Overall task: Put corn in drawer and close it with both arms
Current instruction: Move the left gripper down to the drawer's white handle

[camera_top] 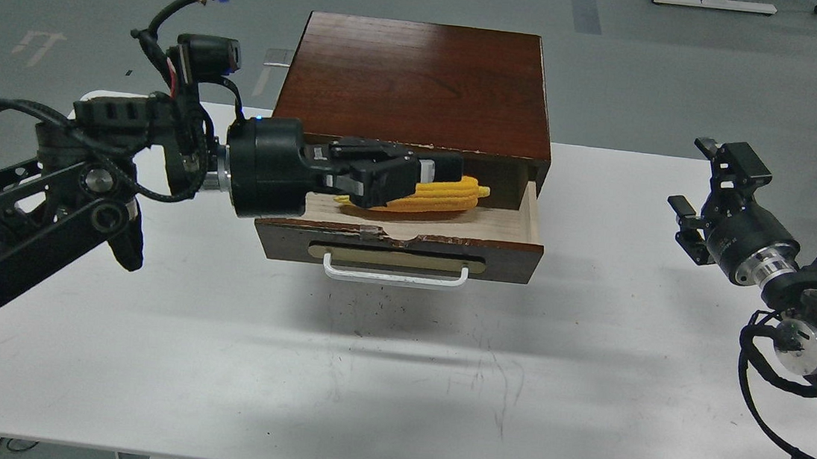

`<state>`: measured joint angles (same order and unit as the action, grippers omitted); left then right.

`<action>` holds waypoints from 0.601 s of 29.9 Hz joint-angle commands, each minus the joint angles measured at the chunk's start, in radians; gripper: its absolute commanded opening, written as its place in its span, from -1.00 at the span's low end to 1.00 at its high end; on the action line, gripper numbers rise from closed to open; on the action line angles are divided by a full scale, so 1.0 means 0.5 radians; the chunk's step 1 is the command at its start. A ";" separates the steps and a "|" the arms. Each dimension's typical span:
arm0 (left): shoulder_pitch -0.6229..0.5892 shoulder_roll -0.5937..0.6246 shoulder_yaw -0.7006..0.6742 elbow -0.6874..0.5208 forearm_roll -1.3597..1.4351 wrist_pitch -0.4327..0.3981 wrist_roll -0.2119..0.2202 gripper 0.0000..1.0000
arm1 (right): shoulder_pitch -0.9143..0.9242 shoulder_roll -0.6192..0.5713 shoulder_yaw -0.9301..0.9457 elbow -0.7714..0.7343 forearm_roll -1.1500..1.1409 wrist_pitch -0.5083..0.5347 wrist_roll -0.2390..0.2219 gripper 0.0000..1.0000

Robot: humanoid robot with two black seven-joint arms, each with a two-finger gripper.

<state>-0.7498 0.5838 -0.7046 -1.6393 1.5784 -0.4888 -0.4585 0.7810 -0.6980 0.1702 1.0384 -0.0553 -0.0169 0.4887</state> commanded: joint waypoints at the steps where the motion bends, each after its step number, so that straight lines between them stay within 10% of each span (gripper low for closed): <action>1: 0.027 0.007 0.117 -0.072 0.086 0.000 0.006 -1.00 | 0.000 0.000 0.000 0.000 0.000 0.000 0.000 1.00; 18: 0.606 0.014 0.259 -0.130 -0.251 0.171 0.374 -1.00 | -0.053 -0.003 -0.003 -0.015 -0.003 0.000 0.000 1.00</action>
<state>-0.4860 0.5898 -0.5722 -1.7076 1.5219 -0.4264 -0.3072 0.7612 -0.6981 0.1688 1.0361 -0.0554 -0.0184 0.4887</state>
